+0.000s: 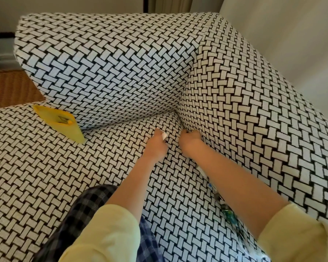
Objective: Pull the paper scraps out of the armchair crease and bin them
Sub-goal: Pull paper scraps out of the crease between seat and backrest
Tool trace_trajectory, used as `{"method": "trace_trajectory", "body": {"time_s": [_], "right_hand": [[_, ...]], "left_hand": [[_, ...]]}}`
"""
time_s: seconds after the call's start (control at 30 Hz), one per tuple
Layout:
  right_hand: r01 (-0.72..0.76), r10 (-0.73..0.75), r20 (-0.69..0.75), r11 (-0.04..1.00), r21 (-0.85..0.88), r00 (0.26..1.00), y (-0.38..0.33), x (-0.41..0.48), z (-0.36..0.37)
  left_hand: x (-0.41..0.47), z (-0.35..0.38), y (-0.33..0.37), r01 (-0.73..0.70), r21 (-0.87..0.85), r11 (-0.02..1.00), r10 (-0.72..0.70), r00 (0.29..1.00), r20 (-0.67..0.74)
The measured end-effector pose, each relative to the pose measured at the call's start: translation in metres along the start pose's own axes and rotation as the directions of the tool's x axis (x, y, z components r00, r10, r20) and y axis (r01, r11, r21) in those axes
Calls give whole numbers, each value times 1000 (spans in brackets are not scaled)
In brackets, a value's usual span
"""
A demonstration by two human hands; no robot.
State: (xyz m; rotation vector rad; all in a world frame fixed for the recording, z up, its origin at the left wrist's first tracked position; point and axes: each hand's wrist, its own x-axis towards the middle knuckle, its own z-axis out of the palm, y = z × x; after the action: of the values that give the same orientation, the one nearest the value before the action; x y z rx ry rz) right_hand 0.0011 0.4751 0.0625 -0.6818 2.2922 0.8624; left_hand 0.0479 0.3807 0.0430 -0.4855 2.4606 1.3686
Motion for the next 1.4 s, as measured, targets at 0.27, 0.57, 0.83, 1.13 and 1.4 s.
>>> {"method": "trace_trajectory", "body": {"time_s": [0.27,0.57,0.83,1.13,1.4], "right_hand": [[-95,89,-41,980,-176,995,-2,-28,10],[-267,241,-137,937,-224,961,-29,-41,51],[-283,386,-265,892,352,884,-30,-75,59],[-92,348,-498,879,468,794,-41,-95,83],[-244,438,-323,833,496,839,-41,-93,87]], "left_hand": [[-17,7,7,38,-81,996,-29,994,103],[-32,18,10,95,-122,988,-80,989,121],[-38,30,11,97,-61,993,-91,991,103],[-50,49,8,-245,442,863,199,969,149],[-45,50,13,-199,495,846,238,971,-16]]}}
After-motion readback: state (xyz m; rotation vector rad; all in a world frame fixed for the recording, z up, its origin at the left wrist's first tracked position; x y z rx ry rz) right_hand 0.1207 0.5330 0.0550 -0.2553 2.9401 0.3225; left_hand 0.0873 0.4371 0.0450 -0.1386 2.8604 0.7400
